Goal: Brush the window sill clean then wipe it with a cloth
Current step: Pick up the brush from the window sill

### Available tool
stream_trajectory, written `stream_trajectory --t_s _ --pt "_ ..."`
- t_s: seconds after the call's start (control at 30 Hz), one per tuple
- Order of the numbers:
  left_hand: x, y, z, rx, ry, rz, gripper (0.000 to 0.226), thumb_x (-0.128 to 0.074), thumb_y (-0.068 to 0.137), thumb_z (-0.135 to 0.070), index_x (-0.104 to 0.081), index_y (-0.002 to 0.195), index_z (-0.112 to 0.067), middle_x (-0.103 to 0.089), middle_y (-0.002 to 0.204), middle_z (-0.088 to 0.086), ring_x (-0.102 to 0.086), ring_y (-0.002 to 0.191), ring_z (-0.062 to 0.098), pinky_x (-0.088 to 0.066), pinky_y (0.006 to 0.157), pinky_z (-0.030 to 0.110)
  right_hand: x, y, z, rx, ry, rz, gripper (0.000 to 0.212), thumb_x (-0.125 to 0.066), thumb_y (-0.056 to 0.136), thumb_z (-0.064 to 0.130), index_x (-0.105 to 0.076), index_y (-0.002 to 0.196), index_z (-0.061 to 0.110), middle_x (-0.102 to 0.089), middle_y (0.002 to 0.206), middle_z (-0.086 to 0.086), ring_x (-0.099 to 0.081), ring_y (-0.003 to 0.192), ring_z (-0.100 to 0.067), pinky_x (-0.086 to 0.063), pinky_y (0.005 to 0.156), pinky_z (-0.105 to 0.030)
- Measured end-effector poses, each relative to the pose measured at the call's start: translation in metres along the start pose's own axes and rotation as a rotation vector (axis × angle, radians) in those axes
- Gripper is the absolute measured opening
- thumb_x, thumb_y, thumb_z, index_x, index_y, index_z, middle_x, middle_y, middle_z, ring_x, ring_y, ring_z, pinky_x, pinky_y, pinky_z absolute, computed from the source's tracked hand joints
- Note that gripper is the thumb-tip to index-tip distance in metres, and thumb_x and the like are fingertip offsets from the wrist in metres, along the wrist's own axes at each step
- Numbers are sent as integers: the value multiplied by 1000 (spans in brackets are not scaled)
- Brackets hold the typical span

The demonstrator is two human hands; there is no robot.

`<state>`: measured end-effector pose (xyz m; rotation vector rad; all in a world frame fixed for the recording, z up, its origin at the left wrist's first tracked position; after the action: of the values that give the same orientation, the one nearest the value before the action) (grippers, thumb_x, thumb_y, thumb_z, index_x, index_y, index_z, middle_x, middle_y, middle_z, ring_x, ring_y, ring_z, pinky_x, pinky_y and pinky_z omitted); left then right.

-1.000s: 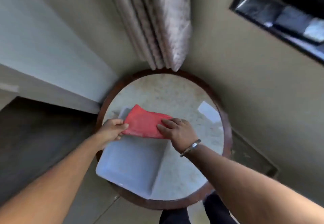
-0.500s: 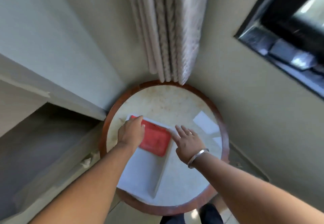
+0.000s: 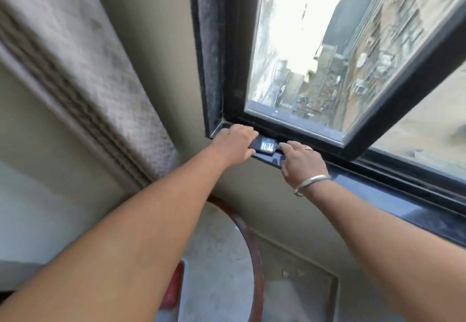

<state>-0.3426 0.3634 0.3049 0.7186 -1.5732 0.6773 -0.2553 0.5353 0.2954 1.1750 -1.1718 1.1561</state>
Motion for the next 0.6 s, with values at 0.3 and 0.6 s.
stream_trajectory --t_s 0.3,0.6 --pt "-13 14 -8 -82 297 94 61 -64 90 -45 -45 140 -17 -56 126 9 -55 112 30 -49 89 45 -14 16 -19 -16 -42 146 22 -54 92 15 -56 114 16 -56 109 -11 -60 99 -36 -48 79 -42" --pt "-23 -110 30 -155 198 110 33 -63 78 -38 -58 104 -18 -61 105 7 -62 94 29 -52 75 42 -27 -42 73 269 1 274 25 -51 73 39 -60 78 16 -61 83 -6 -64 76 -33 -37 56 -30"
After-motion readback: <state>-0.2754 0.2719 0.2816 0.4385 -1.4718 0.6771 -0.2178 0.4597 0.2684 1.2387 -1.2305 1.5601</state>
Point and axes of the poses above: each hand's wrist, its own y-axis towards the middle knuckle, its own x-axis out of the back of the hand, z = x × y, the point moved 2 cm from there along y, towards the middle knuckle
